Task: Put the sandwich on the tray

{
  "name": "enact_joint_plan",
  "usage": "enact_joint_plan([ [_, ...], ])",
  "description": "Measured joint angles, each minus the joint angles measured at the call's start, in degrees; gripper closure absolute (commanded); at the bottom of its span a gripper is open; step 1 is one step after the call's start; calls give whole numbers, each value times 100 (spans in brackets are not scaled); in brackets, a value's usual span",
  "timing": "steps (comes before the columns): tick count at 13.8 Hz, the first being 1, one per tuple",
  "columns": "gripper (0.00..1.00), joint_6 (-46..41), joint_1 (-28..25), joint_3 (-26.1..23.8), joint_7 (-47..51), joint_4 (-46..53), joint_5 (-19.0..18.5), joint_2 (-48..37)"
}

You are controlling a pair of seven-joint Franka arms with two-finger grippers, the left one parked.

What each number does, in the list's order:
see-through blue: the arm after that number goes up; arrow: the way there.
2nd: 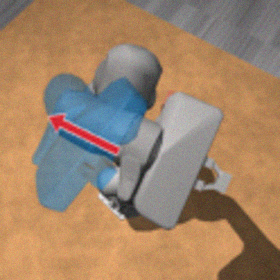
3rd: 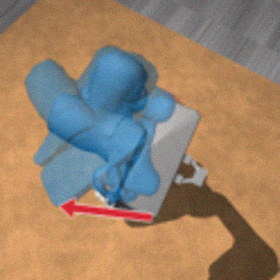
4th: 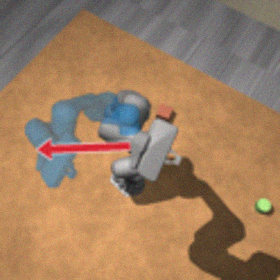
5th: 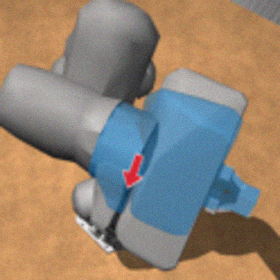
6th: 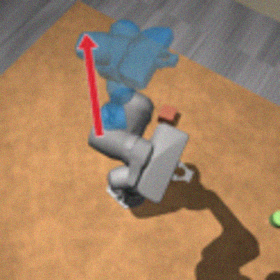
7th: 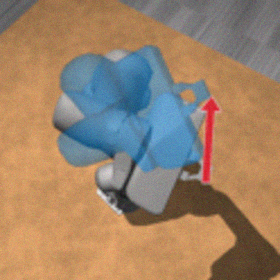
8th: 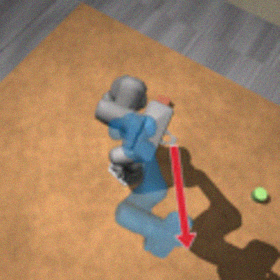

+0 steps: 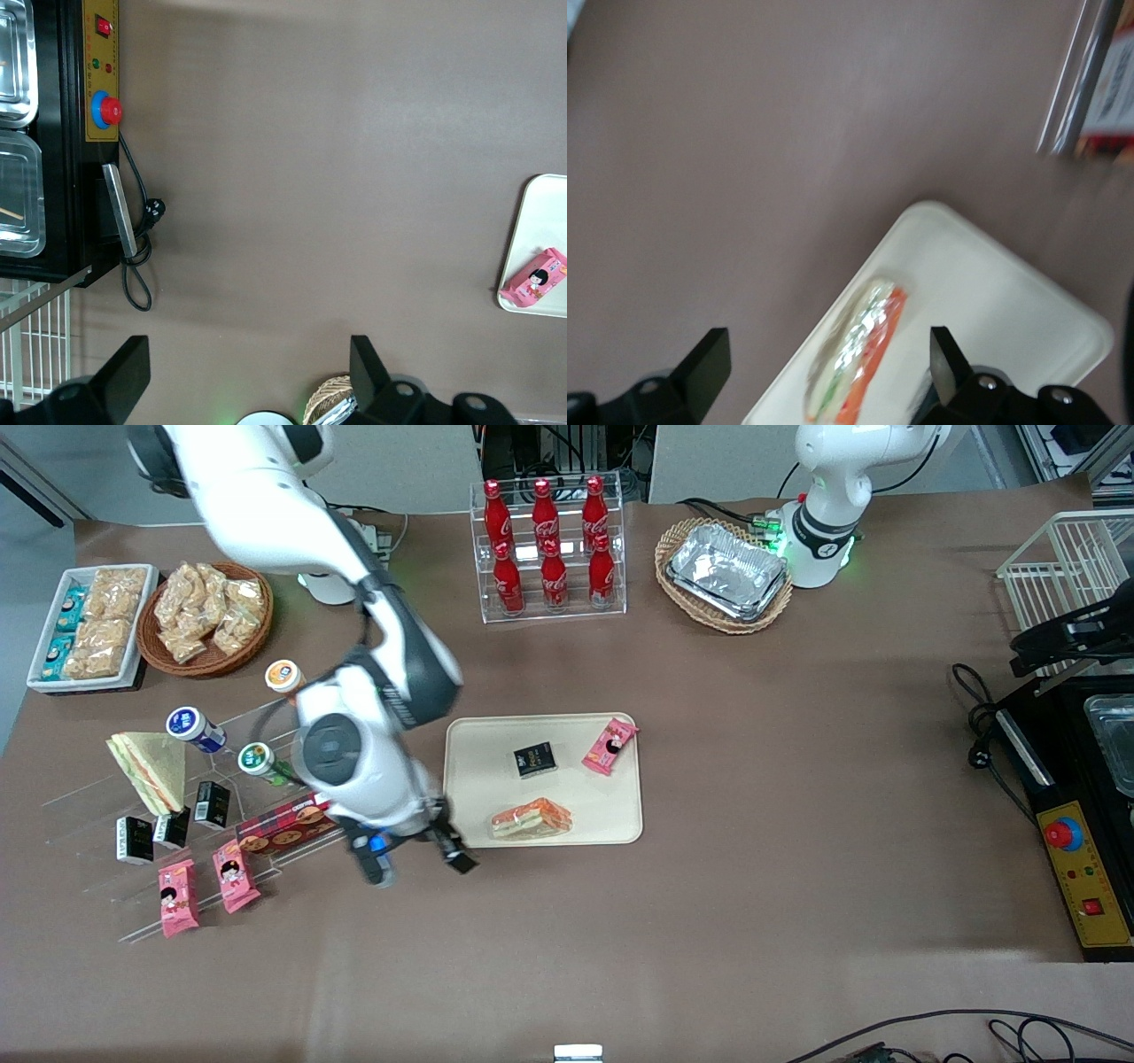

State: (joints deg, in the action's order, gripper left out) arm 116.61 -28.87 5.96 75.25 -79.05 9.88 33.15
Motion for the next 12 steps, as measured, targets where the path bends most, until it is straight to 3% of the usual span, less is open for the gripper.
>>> enact_joint_plan([
  [5, 0, -1379, 1283, 40, -2819, 4, -316, -870],
  [7, 0, -1715, 1646, 39, -3638, -2, -533, -1213],
  [12, 0, -2180, 2397, 38, -5271, -153, -616, -1949],
])
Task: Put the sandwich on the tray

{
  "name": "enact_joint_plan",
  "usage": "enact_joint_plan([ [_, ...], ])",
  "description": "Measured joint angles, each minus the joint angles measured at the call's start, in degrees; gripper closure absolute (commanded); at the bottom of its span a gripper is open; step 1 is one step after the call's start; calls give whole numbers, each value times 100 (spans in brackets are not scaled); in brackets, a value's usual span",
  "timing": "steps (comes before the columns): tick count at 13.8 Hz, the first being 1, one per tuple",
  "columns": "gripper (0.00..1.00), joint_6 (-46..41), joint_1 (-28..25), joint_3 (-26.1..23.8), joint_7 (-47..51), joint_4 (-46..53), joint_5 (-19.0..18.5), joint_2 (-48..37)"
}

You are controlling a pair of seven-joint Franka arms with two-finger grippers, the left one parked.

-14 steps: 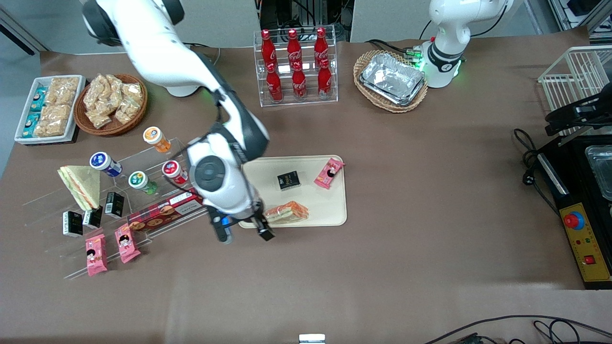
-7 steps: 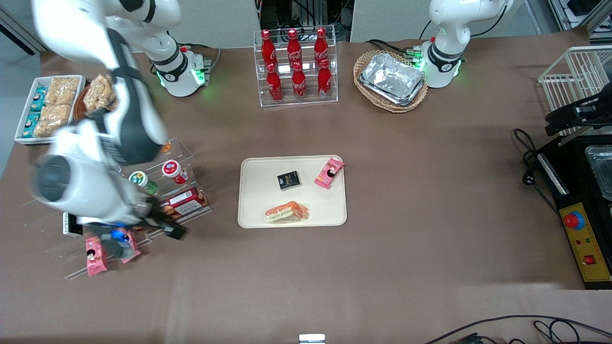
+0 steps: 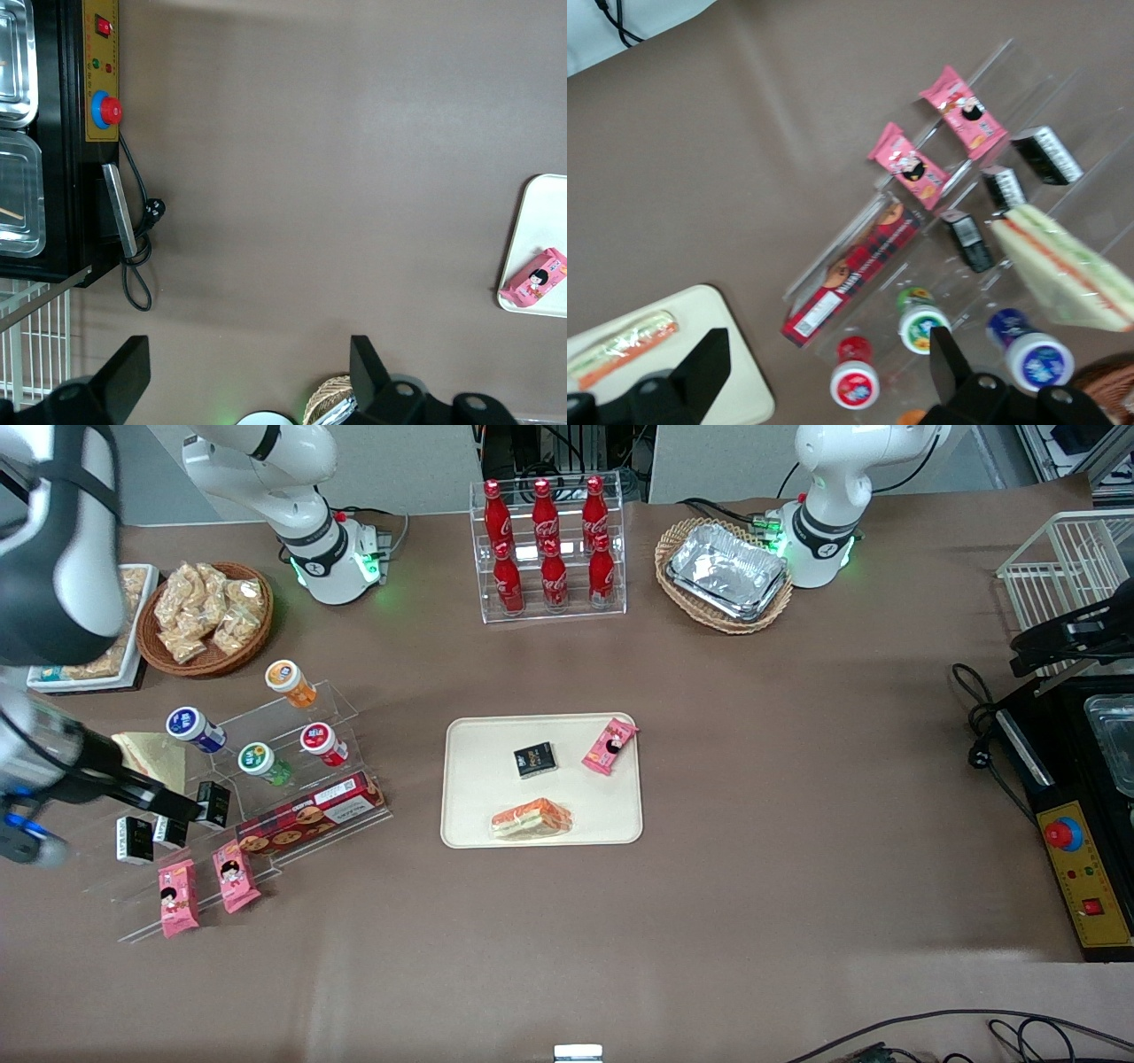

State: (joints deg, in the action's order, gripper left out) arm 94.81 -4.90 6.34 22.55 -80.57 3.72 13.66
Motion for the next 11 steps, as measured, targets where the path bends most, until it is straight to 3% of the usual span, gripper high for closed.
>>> enact_joint_plan([
  [5, 0, -418, 696, 1, -1288, -197, -51, -614],
  [11, 0, -686, 725, -93, -1614, -528, -569, -1460],
])
